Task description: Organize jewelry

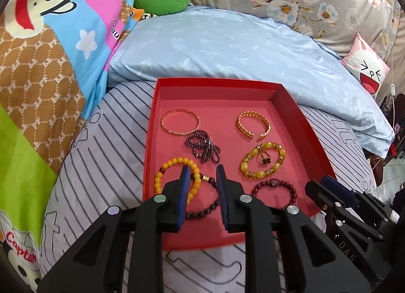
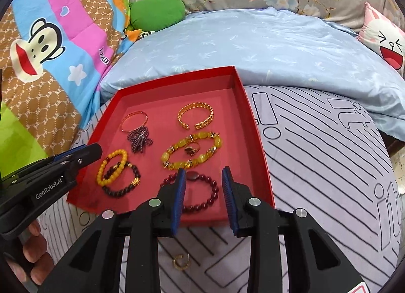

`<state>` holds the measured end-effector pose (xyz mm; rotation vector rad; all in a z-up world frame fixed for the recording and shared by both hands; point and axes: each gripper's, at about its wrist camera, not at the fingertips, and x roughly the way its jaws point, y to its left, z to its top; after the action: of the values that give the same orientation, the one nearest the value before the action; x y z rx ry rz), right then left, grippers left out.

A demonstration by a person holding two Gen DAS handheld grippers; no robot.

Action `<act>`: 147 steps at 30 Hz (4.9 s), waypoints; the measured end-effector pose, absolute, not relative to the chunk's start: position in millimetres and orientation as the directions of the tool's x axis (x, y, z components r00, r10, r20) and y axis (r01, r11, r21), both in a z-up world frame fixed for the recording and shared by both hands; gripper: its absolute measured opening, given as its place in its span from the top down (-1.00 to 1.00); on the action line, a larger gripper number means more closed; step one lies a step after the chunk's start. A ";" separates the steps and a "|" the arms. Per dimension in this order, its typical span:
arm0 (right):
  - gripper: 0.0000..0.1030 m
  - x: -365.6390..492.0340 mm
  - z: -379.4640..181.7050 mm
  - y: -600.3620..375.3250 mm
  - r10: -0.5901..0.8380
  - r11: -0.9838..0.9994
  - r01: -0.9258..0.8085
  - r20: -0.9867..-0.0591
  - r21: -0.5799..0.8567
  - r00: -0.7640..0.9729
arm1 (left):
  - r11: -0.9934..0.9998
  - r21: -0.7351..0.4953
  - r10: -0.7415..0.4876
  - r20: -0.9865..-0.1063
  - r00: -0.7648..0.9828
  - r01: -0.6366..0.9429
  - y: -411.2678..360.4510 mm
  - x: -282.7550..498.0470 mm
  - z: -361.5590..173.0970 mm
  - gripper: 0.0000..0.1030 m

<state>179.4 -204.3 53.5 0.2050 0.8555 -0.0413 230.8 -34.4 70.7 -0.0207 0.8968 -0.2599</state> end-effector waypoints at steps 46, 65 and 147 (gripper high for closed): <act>0.43 41.0 27.4 -189.5 0.092 0.979 0.094 -0.801 0.182 0.592 | 0.955 -0.144 -0.251 -0.861 0.442 0.261 -4.5 65.0 12.0 0.50; 0.43 43.5 20.0 -180.4 0.093 0.982 0.081 -0.815 0.169 0.572 | 0.955 -0.142 -0.250 -0.857 0.450 0.261 -8.7 69.1 7.5 0.71; 0.69 84.5 31.5 -188.8 0.125 0.977 0.062 -0.786 0.203 0.605 | 0.933 -0.184 -0.314 -0.836 0.449 0.310 -19.1 102.4 7.8 0.67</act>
<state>84.5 -188.8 31.5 0.2185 0.9223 0.0366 102.4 -19.1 7.8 -0.0045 1.0355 -0.3861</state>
